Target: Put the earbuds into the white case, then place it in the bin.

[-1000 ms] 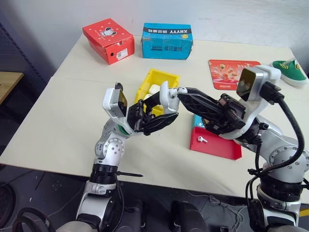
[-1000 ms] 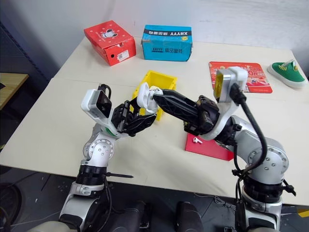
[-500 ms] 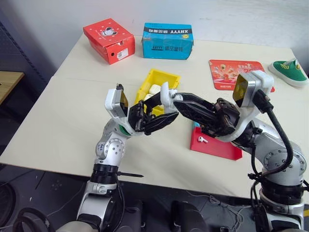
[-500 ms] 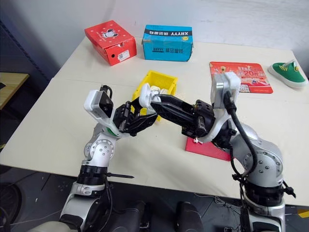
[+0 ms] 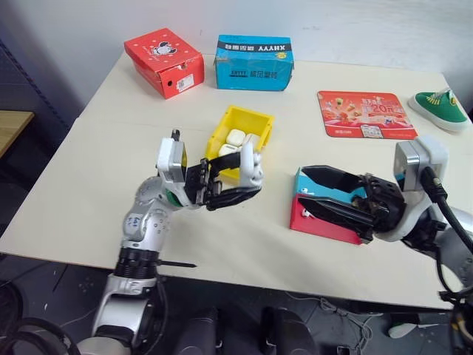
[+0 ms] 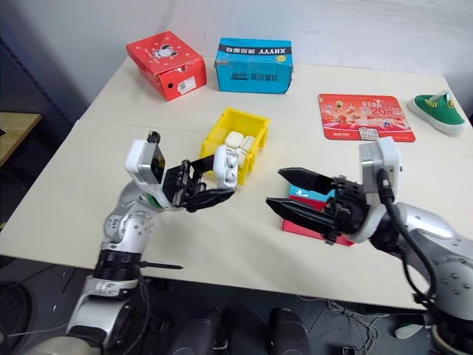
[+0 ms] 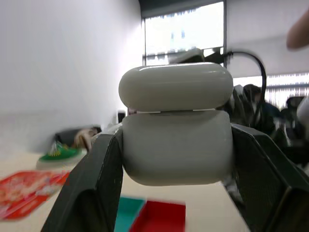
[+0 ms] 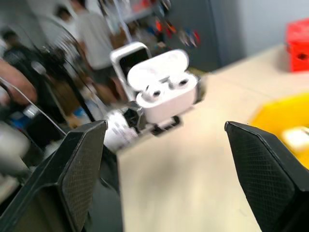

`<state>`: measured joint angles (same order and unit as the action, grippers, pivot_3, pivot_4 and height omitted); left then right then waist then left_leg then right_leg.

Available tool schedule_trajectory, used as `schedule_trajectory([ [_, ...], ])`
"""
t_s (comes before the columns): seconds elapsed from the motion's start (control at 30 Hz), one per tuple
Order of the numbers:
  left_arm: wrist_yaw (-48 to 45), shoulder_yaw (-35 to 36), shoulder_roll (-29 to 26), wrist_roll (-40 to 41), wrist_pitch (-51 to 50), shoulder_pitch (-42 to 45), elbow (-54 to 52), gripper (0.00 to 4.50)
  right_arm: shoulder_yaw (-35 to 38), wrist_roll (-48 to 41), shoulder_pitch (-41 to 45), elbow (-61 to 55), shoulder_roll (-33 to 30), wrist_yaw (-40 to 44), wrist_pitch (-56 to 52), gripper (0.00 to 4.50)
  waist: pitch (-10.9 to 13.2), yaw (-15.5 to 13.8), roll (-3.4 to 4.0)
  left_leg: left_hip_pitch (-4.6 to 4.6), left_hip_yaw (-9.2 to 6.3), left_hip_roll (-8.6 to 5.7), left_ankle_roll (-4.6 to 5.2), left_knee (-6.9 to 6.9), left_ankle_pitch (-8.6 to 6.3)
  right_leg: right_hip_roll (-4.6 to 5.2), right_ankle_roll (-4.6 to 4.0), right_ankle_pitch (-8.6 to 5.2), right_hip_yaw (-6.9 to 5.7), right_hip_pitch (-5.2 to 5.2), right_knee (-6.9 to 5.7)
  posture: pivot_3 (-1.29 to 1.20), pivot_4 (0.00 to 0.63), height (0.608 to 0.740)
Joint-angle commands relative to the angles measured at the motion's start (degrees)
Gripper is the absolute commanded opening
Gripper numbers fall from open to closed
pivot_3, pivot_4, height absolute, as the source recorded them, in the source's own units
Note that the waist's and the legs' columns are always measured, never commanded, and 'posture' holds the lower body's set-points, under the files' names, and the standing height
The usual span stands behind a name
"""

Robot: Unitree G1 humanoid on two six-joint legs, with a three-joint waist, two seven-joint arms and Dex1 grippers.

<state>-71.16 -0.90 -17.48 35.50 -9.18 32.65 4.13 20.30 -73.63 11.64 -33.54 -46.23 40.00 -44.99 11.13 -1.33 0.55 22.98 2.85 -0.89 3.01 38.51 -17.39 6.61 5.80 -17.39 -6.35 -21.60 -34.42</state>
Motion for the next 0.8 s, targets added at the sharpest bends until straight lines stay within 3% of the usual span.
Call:
schedule_trajectory([
  [0.03, 1.1, -4.0, -5.2, -7.5, -1.2, -0.2, -2.3, 2.8, 0.9, 6.6, 1.1, -1.5, -4.2, 3.6, 3.0, 3.03, 0.0, -0.1, 0.0, -0.01, 0.0, 0.0, 0.0, -0.06, 0.0, 0.01, 0.0, 0.0, 0.01, -0.01, 0.02, 0.0, 0.15, 0.74],
  [0.33, 2.7, -9.2, -8.1, -14.5, -0.5, 0.8, -4.8, 2.8, -16.5, 22.3, 12.0, -3.3, -1.7, 3.6, 6.4, 0.07, 0.0, -0.1, 0.0, -0.04, -0.06, 0.01, -0.12, -0.33, 0.03, 0.07, -0.01, 0.0, 0.03, -0.08, 0.21, 0.0, 0.15, 0.74],
  [0.53, 4.2, -10.0, -7.1, -16.5, 1.5, 1.0, -4.4, 2.8, -26.0, 33.2, 16.0, -0.8, -0.1, 4.1, 6.9, 0.07, 0.0, -0.2, 0.0, 0.04, -0.06, -0.05, -0.08, -0.26, 0.05, 0.06, 0.0, 0.0, -0.05, -0.07, 0.0, 0.0, 0.15, 0.74],
  [0.8, 4.7, -9.5, -6.5, -16.6, 3.4, 0.4, -3.6, 2.8, -25.7, 35.6, 16.2, 0.6, -1.7, 7.3, 5.0, 0.07, 0.0, -0.1, 0.0, 0.05, -0.06, -0.07, -0.08, -0.23, 0.07, 0.02, 0.01, 0.0, -0.11, -0.05, -0.04, 0.0, 0.15, 0.74],
])
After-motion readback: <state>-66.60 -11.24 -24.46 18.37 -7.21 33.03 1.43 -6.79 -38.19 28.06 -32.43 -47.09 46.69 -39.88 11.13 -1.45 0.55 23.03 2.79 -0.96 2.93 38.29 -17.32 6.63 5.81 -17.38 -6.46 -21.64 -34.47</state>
